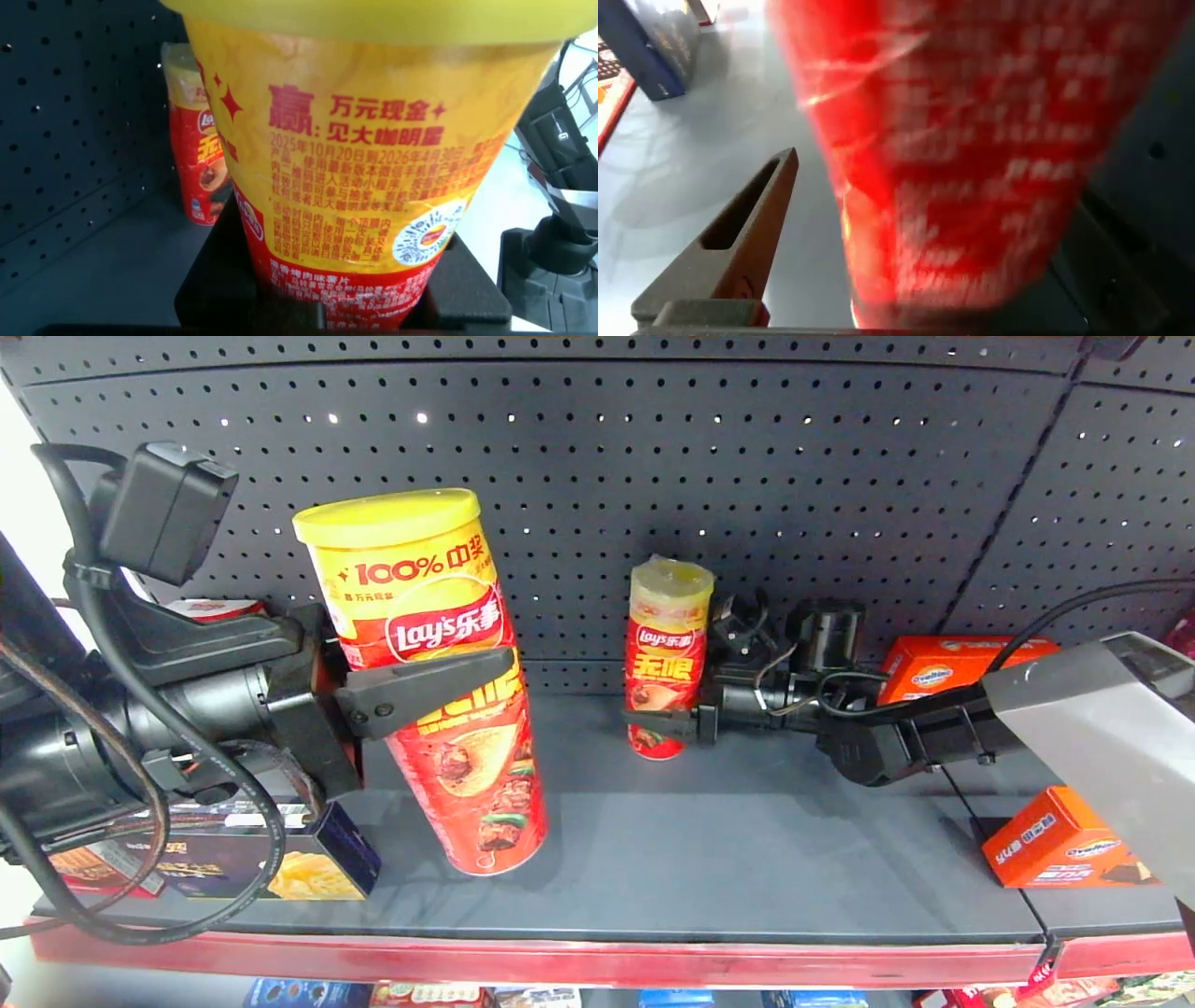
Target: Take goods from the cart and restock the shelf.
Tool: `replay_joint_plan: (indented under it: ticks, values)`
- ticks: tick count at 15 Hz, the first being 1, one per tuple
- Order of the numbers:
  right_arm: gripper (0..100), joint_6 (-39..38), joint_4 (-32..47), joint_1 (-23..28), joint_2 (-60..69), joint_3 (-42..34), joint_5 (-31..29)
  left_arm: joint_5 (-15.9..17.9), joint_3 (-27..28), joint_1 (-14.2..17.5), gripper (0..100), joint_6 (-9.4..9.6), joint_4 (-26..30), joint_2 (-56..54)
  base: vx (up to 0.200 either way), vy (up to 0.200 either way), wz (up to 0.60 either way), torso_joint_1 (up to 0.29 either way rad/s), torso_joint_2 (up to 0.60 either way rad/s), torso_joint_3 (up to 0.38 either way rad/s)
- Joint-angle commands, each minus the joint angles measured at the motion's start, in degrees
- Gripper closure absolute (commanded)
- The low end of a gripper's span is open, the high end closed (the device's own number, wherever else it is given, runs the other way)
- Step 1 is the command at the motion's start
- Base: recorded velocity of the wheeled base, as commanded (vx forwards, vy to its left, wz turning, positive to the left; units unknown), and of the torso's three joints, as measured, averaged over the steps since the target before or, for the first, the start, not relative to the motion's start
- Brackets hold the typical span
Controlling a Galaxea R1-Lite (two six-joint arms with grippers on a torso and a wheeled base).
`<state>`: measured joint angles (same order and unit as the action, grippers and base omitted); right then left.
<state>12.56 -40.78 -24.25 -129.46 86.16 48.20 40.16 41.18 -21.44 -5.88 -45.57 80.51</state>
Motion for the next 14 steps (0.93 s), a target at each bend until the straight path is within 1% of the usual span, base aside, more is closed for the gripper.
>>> replay_joint_plan:
  ticks: [1,2,4,8,12,14]
  values:
    - [0,0.01,-0.36,-0.63,-1.14,0.50,-0.04,0.01,-0.40,0.00,100,-0.01,0.04,0.09,0.000,0.000,0.00,0.000,0.00,0.000]
    - [100,-0.08,-0.36,-0.89,-1.23,0.50,-0.48,0.01,-0.49,0.00,100,-0.01,-0.05,0.09,0.000,0.000,0.00,0.000,0.00,0.000]
    - [100,0.01,-0.18,-1.07,-0.97,0.41,-1.88,0.01,-0.49,0.00,100,-0.01,-0.13,0.09,0.000,0.000,0.00,0.000,0.00,0.000]
    - [100,0.01,-0.27,-0.63,1.76,-1.08,-1.53,0.01,-0.84,0.09,100,-0.01,-0.13,-0.09,0.000,0.000,0.00,0.000,0.00,0.000]
    - [100,0.10,-1.41,-0.80,9.23,-8.38,0.14,-0.08,-0.93,0.00,100,-0.19,0.04,-0.26,0.000,0.000,0.00,0.000,0.00,0.000]
    - [100,0.01,-6.68,-1.33,12.31,-14.36,0.58,-0.08,-1.01,0.00,100,-0.19,0.13,-0.35,0.000,0.000,0.00,0.000,0.00,0.000]
